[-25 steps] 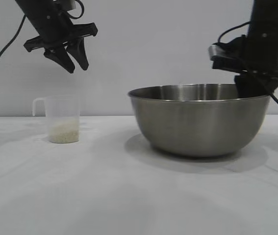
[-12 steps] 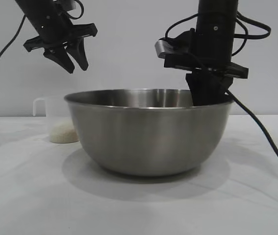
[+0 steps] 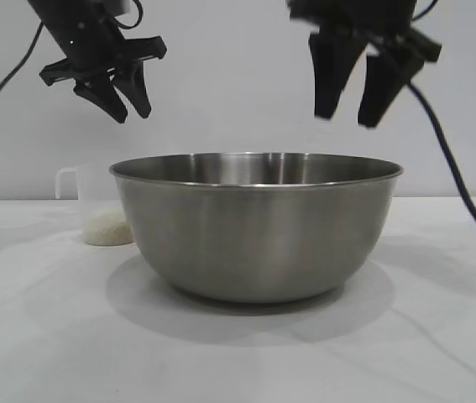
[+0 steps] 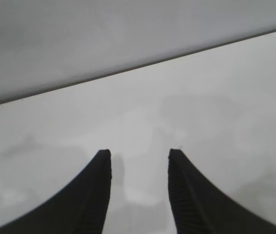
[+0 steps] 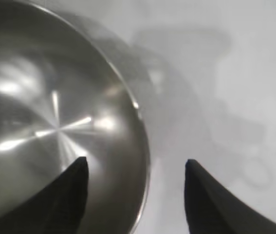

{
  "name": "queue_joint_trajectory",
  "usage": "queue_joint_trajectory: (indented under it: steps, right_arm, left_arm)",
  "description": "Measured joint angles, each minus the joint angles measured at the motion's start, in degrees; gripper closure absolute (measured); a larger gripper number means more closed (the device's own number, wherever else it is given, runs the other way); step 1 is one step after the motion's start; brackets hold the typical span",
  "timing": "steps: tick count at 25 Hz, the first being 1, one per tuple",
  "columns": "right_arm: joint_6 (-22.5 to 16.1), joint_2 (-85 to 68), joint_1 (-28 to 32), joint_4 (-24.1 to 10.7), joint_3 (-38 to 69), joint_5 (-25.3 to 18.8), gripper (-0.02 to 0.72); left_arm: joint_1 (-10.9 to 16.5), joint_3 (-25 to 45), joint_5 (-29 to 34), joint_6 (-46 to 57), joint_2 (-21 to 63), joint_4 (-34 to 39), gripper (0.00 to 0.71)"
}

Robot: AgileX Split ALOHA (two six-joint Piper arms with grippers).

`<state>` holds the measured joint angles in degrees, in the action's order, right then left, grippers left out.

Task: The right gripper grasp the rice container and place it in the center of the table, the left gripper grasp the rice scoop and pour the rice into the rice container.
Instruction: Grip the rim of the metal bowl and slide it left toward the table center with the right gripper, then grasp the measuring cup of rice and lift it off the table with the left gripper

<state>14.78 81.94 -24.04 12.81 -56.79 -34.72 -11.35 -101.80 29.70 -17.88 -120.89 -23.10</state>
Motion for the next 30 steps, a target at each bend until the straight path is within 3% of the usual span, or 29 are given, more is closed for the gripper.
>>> queue_joint_trajectory:
  steps: [2,4,7,13,16,20,30]
  right_arm:
    - [0.0,-9.51,-1.15,-3.66,10.52,8.92,0.363]
    - [0.0,-18.62,-1.29,-5.15,17.33,9.95,0.363]
    - [-2.39,-31.88,-1.29,-5.85,21.18,3.99,0.363]
    - [-12.53,-50.5,-1.29,-7.23,22.11,-14.13,0.363]
    - [-15.6,-57.78,-1.29,-8.79,23.31,-21.7,0.363]
    - [-16.95,-64.92,-1.29,-8.93,25.81,-31.13,0.363]
    - [-17.58,-71.23,-1.29,-8.73,27.01,-35.99,0.363]
  left_arm:
    - [0.0,0.0,0.0,0.0,0.05,0.0,0.473]
    - [0.0,0.0,0.0,0.0,0.28,0.0,0.473]
    - [0.0,0.0,0.0,0.0,0.78,0.0,0.473]
    - [0.0,0.58,0.48,-0.13,2.8,0.0,0.473]
    - [0.0,3.52,0.26,-0.93,5.1,0.0,0.473]
    - [0.0,11.5,-3.02,-3.32,9.27,0.0,0.473]
    - [0.0,43.25,-25.24,-10.11,27.75,-4.8,0.473]
